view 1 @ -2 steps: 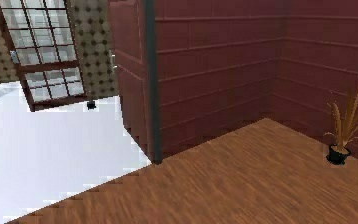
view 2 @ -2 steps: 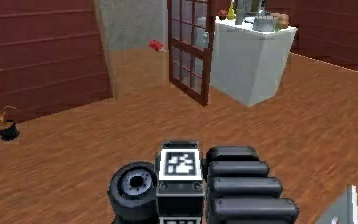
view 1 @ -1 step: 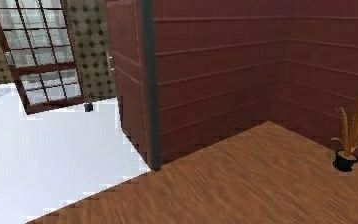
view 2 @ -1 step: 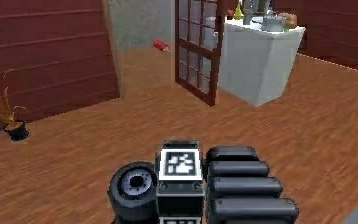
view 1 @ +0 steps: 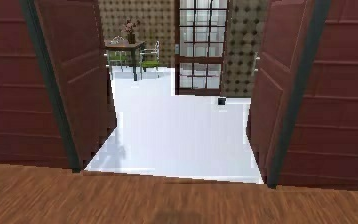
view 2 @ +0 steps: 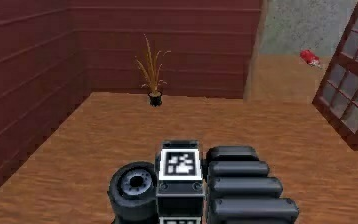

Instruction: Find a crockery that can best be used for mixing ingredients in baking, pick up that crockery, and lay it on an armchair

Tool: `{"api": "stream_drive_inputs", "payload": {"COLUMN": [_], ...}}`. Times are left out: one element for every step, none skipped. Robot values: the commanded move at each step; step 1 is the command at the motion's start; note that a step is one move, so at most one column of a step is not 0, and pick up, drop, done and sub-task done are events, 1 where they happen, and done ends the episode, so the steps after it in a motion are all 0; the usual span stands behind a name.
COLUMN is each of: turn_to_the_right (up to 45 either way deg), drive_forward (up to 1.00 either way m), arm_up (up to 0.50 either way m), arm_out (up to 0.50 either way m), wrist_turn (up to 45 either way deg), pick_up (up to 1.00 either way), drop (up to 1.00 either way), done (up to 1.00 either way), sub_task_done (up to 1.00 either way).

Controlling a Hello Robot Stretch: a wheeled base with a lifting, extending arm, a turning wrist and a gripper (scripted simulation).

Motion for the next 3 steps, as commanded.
{"api": "stream_drive_inputs", "payload": {"turn_to_the_right": [0.0,0.0,-3.0], "drive_forward": [1.0,1.0,0.0], "arm_up": [0.0,0.0,0.0], "arm_out": [0.0,0.0,0.0], "wrist_turn": [0.0,0.0,0.0], "pick_up": [0.0,0.0,0.0], "drop": [0.0,0.0,0.0], "done": [0.0,0.0,0.0], "sub_task_done": [0.0,0.0,0.0]}}
